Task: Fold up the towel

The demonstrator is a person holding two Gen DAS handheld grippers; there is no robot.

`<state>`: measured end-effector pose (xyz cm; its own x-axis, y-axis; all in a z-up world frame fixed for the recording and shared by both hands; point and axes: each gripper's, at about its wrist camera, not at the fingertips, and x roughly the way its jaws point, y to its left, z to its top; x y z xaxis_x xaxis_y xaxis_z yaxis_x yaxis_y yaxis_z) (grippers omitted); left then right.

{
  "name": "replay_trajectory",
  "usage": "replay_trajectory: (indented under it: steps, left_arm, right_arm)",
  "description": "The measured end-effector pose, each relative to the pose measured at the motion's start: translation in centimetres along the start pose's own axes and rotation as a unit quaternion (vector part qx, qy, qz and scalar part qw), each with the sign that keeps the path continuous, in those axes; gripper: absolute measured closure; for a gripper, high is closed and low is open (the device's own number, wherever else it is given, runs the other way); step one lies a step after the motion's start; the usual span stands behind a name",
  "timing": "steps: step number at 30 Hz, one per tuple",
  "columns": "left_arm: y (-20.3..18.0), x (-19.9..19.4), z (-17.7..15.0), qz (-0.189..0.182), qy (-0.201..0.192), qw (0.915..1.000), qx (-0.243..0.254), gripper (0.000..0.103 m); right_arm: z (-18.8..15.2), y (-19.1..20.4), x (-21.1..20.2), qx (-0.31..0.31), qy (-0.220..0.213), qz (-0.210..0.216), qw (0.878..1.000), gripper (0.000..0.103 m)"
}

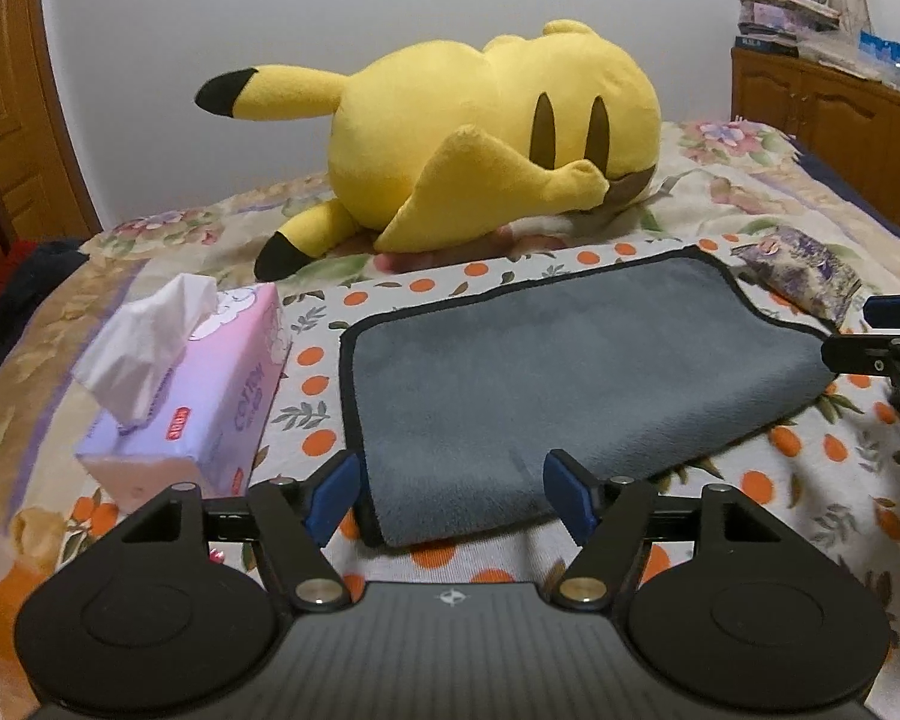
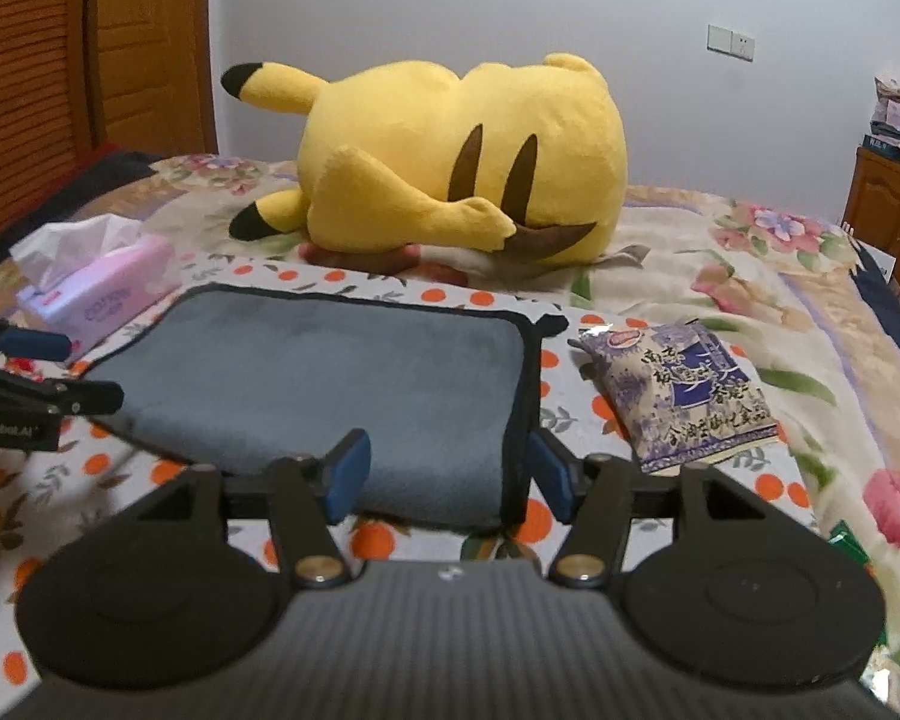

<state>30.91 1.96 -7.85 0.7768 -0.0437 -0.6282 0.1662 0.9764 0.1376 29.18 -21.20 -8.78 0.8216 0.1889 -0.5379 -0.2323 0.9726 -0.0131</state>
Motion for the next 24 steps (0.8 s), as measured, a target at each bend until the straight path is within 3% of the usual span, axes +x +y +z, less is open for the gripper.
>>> replay_trajectory:
  steps: [5, 9, 13, 24]
  left_arm:
    - [-0.2, -2.6, -0.5, -0.003, -0.005, 1.0, -0.002, 0.027]
    - [-0.6, -4.6, -0.7, -0.001, -0.009, 1.0, 0.002, 0.021]
    - [-1.0, -6.6, -1.0, -0.003, -0.019, 0.9998, -0.004, 0.014]
    - [-1.8, -10.7, -1.7, -0.001, -0.041, 0.9992, -0.002, 0.0]
  right_arm:
    - [0.0, 0.2, -2.6, 0.002, -0.009, 0.005, 1.0, 0.029]
    - [-0.1, 0.5, -4.5, 0.003, -0.013, 0.007, 1.0, 0.025]
    - [-0.4, 0.7, -6.5, 0.012, -0.02, 0.01, 1.0, 0.0]
    - [-1.0, 1.7, -9.3, 0.013, -0.022, -0.001, 1.0, 0.0]
